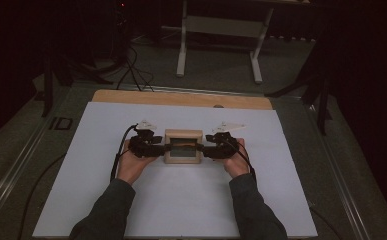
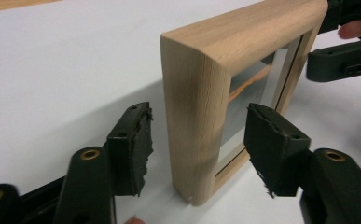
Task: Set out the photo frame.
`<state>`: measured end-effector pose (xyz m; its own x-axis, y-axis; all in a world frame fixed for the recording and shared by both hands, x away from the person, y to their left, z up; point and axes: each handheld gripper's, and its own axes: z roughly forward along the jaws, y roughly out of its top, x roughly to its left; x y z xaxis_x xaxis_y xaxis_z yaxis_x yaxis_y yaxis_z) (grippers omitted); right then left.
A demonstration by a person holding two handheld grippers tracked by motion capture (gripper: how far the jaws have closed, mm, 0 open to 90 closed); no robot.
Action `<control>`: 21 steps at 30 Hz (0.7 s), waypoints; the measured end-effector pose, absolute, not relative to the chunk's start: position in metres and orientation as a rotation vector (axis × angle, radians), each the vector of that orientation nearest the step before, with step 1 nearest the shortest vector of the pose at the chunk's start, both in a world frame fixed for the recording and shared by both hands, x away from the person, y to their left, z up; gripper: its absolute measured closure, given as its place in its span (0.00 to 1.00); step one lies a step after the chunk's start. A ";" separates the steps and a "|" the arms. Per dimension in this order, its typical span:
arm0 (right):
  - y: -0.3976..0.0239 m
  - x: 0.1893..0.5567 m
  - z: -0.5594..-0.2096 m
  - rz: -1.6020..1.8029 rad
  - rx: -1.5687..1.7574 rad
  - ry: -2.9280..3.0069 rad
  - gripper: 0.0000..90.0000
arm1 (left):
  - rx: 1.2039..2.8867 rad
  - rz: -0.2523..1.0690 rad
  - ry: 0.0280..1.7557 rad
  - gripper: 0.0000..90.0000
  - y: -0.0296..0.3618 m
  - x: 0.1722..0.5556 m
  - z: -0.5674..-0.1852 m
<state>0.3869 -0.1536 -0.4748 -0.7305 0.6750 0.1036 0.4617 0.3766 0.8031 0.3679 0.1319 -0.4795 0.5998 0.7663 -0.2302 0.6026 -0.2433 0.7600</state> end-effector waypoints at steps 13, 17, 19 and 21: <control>-0.162 0.373 -0.468 1.251 0.986 2.396 0.37 | 1.896 0.331 1.157 0.37 0.173 0.344 -0.474; -0.169 0.369 -0.469 1.235 1.000 2.396 0.36 | 1.898 0.359 1.175 0.36 0.184 0.336 -0.474; -0.173 0.368 -0.469 1.222 1.008 2.392 0.36 | 1.890 0.369 1.190 0.36 0.191 0.331 -0.475; -0.176 0.367 -0.469 1.215 1.013 2.391 0.35 | 1.890 0.376 1.197 0.36 0.194 0.329 -0.476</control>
<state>0.3668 -0.1760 -0.4687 -0.7175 0.6933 0.0678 0.4633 0.4023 0.7897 0.3293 0.1941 -0.4761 0.4978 0.8489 -0.1779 0.5948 -0.1849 0.7823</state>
